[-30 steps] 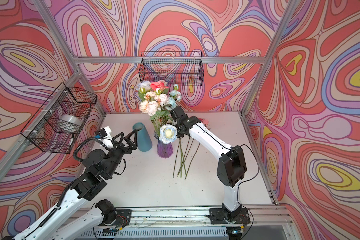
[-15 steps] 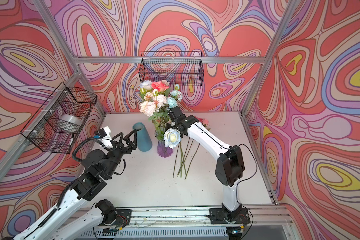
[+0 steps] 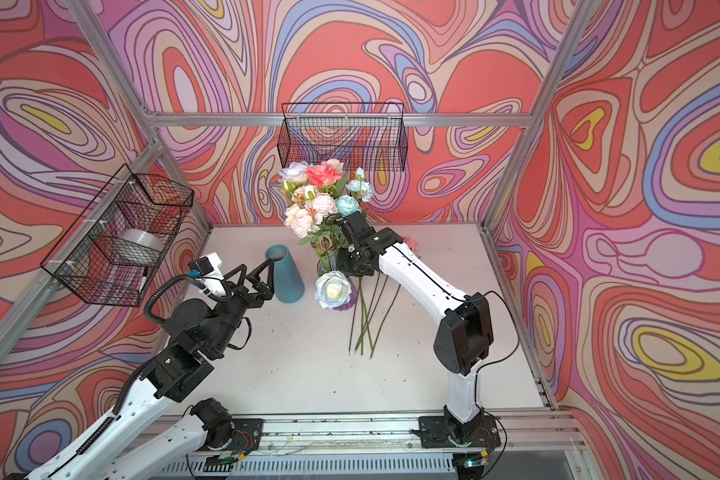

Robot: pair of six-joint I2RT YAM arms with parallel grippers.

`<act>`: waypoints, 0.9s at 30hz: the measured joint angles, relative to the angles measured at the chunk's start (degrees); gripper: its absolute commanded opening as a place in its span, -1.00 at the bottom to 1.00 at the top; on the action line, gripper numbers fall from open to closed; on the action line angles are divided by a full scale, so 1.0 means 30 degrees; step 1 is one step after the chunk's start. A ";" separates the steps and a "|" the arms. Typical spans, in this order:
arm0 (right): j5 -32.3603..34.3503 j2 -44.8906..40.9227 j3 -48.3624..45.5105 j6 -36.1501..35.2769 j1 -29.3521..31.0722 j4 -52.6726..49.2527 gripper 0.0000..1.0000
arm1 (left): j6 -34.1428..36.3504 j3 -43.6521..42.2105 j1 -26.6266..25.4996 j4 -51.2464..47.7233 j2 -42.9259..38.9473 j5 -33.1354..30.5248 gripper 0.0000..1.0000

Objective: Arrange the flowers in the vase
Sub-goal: 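Grasp the purple vase with the right gripper and slide it farther away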

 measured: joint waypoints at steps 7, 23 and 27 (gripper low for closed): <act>0.0066 -0.0452 -0.0036 0.0095 -0.1144 -0.0386 -1.00 | 0.0000 0.0000 0.0000 0.0000 0.0000 0.0000 0.88; -0.1027 -0.3665 -0.0554 0.0131 -0.5887 -0.1093 -1.00 | -0.0036 0.0007 0.0000 0.0000 0.0015 0.0168 0.88; -0.1027 -0.4867 -0.1552 -0.0270 -0.9326 -0.1049 -1.00 | -0.0168 0.0087 0.0000 -0.0029 0.0160 0.0714 0.87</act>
